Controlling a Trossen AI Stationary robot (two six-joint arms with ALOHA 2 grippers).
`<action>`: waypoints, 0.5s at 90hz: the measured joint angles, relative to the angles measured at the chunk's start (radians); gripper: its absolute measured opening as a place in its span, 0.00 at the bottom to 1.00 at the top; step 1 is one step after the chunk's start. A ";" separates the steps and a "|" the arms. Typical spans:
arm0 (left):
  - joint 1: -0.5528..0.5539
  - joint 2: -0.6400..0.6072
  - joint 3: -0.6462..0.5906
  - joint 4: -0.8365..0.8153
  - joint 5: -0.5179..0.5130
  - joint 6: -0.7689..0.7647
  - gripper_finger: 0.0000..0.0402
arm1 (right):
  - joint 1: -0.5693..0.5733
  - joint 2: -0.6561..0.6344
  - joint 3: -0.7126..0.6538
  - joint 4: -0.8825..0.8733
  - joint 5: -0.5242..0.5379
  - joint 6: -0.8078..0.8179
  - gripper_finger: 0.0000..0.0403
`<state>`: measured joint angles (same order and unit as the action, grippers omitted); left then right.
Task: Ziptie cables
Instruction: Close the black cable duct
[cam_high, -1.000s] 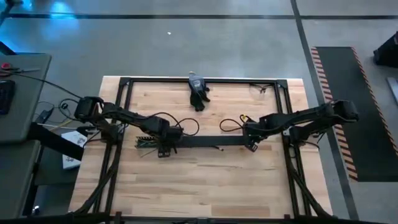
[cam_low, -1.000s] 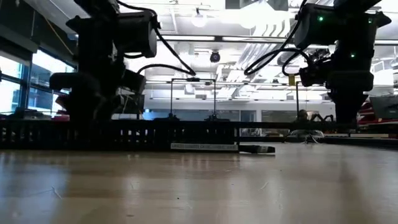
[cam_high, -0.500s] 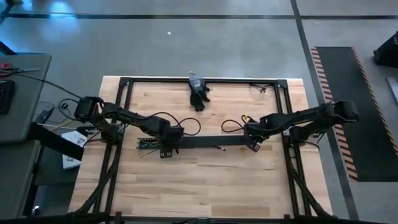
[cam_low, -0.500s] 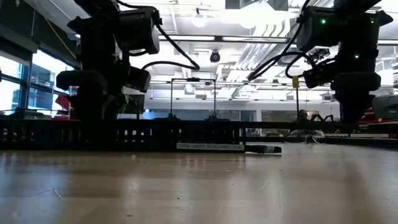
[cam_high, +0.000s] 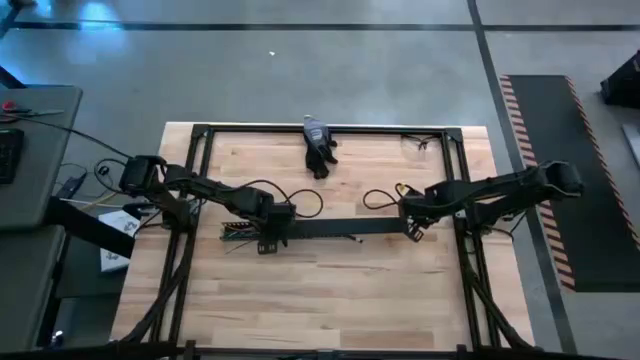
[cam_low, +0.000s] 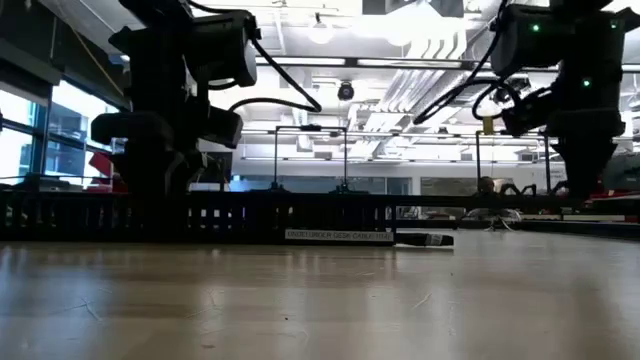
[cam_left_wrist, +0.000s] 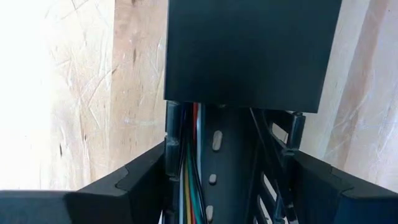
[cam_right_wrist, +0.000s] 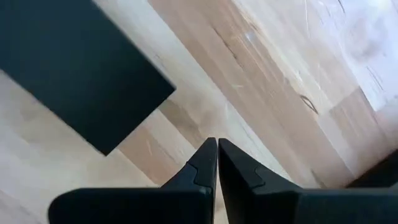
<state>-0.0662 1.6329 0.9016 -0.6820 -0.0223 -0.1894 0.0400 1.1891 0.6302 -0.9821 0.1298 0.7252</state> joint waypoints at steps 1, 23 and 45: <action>0.000 0.000 0.000 0.002 0.000 0.000 0.60 | 0.000 0.000 -0.006 0.003 -0.001 0.000 0.00; 0.000 0.000 0.000 0.008 -0.006 0.002 0.60 | -0.001 0.000 -0.106 0.073 -0.038 0.061 0.00; 0.000 0.000 -0.001 0.035 -0.008 0.008 0.60 | -0.001 0.001 -0.093 0.260 -0.059 0.052 0.00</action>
<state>-0.0664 1.6333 0.9010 -0.6473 -0.0307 -0.1809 0.0391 1.1896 0.5374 -0.7219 0.0711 0.7773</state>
